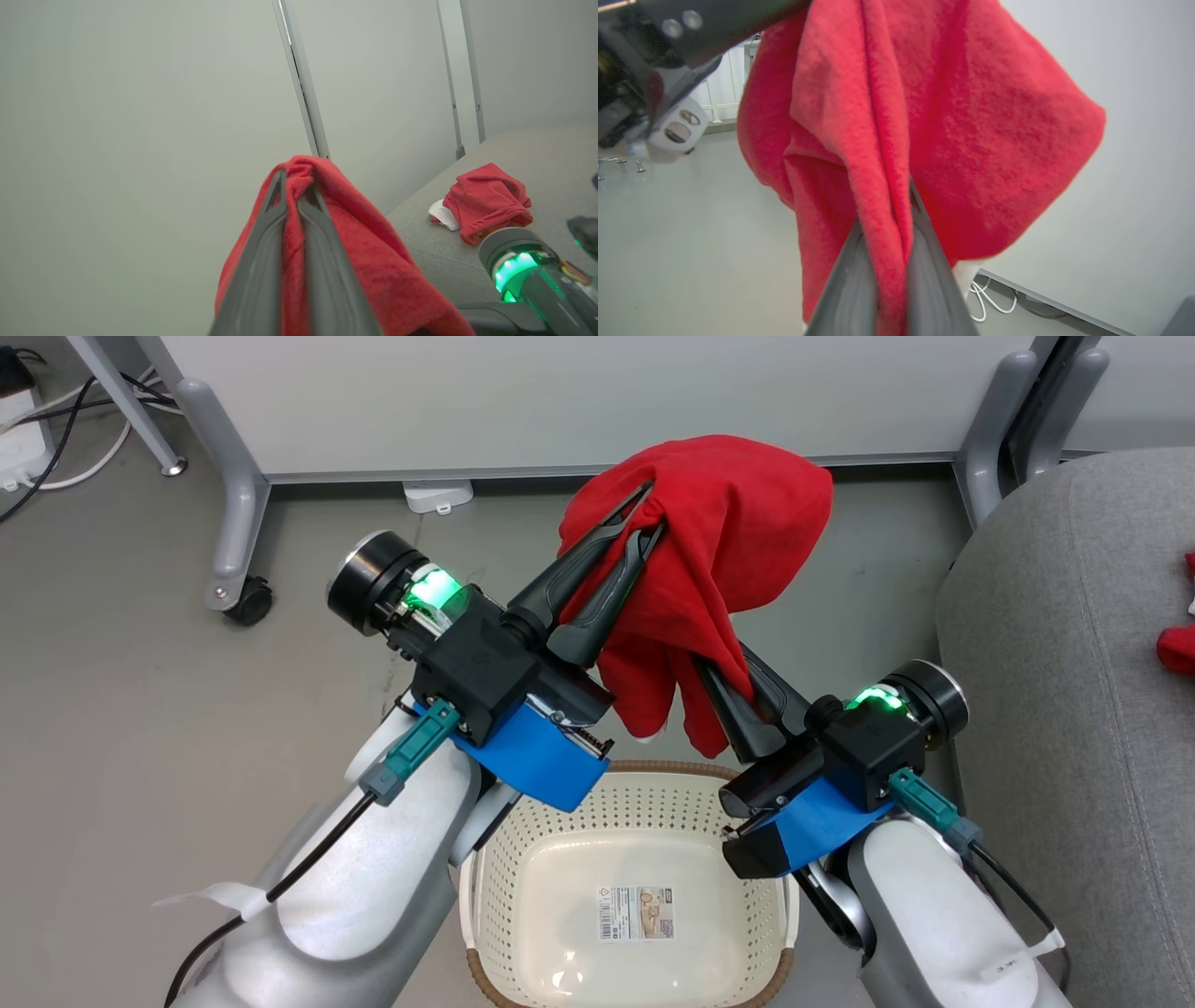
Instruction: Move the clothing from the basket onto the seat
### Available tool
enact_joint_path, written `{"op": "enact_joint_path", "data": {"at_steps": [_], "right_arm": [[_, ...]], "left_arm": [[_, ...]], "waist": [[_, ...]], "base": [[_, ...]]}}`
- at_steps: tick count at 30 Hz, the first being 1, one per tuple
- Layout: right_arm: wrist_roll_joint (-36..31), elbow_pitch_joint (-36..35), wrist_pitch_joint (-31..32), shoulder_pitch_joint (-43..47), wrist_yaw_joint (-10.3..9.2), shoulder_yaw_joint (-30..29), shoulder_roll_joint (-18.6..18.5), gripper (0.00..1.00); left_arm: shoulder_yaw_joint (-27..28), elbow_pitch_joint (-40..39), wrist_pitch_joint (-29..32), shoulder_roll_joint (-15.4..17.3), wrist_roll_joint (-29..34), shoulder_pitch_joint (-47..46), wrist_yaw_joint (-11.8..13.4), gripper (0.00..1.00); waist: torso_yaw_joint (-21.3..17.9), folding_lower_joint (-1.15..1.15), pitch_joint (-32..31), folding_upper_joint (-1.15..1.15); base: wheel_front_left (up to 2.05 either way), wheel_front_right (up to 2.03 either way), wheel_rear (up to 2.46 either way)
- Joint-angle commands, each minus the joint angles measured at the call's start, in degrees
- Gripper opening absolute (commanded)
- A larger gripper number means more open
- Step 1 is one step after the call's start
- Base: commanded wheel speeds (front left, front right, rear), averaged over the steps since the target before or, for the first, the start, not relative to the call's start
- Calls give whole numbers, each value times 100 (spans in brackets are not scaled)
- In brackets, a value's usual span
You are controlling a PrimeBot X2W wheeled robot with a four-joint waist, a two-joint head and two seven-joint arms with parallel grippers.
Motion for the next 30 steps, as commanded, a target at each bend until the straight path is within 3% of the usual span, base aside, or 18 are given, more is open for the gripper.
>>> {"op": "enact_joint_path", "data": {"at_steps": [1, 8, 9, 10, 23, 30], "right_arm": [[42, -3, -22, -64, 1, -1, -10, 0], [116, -42, -22, -51, 1, -15, -10, 0], [125, -61, -21, -63, 1, -23, -10, 0], [136, -79, -22, -75, 1, -30, -10, 0], [201, -188, -22, -52, 1, -280, -10, 0], [270, -286, -22, 24, 1, -567, -11, 0]], "left_arm": [[24, -3, -27, 12, -35, 8, -9, 0], [40, -39, -27, -4, -71, 12, -9, 0], [76, -57, -27, -17, -60, 19, -9, 14], [90, -46, -27, -23, -51, 31, -9, 100], [122, 26, -26, 10, 30, 54, -9, 100], [52, -20, -24, 90, 29, 98, -9, 100]], "waist": [[-9, -1, -3, 0], [-26, -1, 4, 0], [-25, -1, 10, 0], [-22, -1, 15, 0], [-32, -1, 47, 0], [-314, -1, 179, 0]], "base": [[0, 0, 0], [0, 0, 0], [0, 0, 0], [0, 0, 0], [0, 0, 0], [0, 0, 0]]}}
